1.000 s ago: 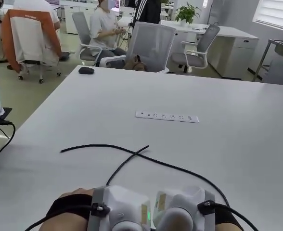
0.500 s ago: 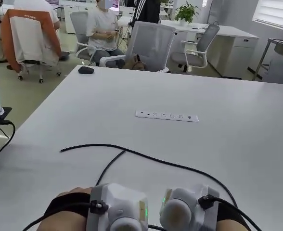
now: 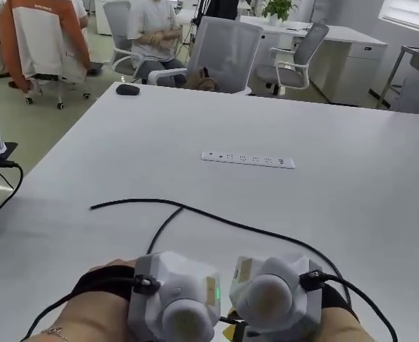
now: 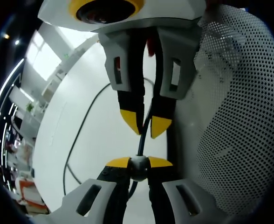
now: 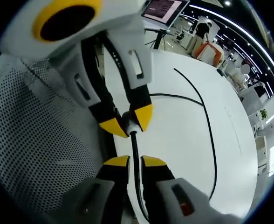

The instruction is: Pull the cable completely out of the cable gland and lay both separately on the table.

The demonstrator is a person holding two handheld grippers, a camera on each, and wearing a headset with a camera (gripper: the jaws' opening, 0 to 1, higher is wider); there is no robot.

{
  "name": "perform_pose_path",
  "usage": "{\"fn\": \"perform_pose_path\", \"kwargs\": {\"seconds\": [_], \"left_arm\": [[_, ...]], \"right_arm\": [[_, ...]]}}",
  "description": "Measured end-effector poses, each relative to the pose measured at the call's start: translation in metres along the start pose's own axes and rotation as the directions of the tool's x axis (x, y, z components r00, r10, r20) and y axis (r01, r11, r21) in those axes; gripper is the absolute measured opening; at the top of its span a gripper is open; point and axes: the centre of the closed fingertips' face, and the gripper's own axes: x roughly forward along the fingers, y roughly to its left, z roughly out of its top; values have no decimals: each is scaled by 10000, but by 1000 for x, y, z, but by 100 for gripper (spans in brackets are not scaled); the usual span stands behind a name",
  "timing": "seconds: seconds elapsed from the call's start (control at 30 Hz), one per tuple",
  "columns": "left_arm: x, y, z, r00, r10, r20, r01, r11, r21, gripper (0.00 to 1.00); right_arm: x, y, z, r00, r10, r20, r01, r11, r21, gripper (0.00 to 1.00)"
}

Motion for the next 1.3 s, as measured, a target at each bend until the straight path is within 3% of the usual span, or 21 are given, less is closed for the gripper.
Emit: {"fn": "perform_pose_path", "kwargs": {"seconds": [0.27, 0.43, 0.7, 0.83, 0.93, 1.03, 1.3], "left_arm": [[1, 0, 0, 10000, -14, 35, 14, 10000, -30, 15], [1, 3, -4, 10000, 34, -56, -35, 9999, -159, 15], [1, 6, -8, 9998, 101, -165, -105, 9996, -281, 15], [1, 5, -10, 9997, 50, -258, -56, 9997, -253, 15], [2, 3, -10, 9997, -30, -237, 25, 9997, -231, 15], [3, 4, -8, 9998, -44, -214, 40, 9998, -173, 15], [4, 0, -1, 9998, -200, 20, 200, 9997, 162, 15]], "right_arm": [[1, -4, -6, 9996, -157, -250, 165, 9994, 311, 3], [1, -11, -22, 9948, -406, -936, 457, 9975, 531, 3], [-3, -22, -43, 9731, -965, -2092, 1074, 9934, 412, 4], [-1, -16, -42, 9771, -668, -2022, 763, 9963, 394, 5], [1, -14, -21, 9915, -628, -1140, 656, 9976, 211, 9], [2, -8, -9, 9976, -359, -585, 358, 9994, -37, 13], [1, 1, 7, 9999, -114, 68, 118, 9977, -674, 12]]}}
